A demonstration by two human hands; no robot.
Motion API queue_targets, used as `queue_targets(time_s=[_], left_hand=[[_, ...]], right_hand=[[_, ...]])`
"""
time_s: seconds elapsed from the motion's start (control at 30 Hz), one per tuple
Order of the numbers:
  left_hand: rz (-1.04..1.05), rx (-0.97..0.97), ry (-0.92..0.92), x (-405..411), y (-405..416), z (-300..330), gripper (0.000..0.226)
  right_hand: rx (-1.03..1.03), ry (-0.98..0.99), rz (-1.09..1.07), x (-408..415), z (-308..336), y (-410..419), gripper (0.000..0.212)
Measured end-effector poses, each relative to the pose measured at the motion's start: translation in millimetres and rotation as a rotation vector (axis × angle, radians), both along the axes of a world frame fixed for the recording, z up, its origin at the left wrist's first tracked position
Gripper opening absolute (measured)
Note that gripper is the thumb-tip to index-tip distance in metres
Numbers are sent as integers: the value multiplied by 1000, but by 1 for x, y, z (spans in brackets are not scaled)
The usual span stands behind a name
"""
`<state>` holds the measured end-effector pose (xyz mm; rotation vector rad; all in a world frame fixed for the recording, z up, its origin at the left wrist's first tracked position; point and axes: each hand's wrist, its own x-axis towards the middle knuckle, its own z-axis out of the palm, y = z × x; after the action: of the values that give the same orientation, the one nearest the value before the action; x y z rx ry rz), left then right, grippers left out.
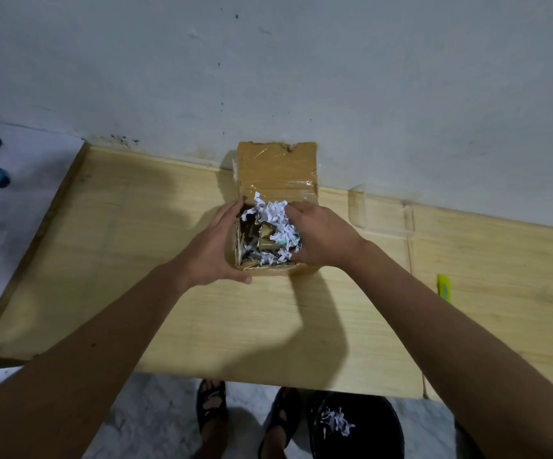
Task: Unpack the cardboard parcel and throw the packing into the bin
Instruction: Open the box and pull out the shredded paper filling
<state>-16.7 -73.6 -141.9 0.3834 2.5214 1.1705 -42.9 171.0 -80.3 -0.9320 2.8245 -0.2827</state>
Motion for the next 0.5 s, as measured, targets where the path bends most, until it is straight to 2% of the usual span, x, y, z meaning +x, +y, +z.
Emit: queue_targets(time_s=[0.13,0.2,0.27,0.37,0.5], left_hand=[[-5,-18,14,3,6,12,151],[21,-93,68,3,12,19,160],[38,-153,159,-1,21,27,159],[-52,-253,248,-11,44,39,155],[-214,-336,265,-19,80,46,152]], right_hand=[[32,-7,-70,2,12,20,45],[48,-16,-99,6,17,32,45],[51,-12,-133,10,19,45,44],[34,-3,-170,17,16,66,52],[42,-18,-227,29,8,93,51]])
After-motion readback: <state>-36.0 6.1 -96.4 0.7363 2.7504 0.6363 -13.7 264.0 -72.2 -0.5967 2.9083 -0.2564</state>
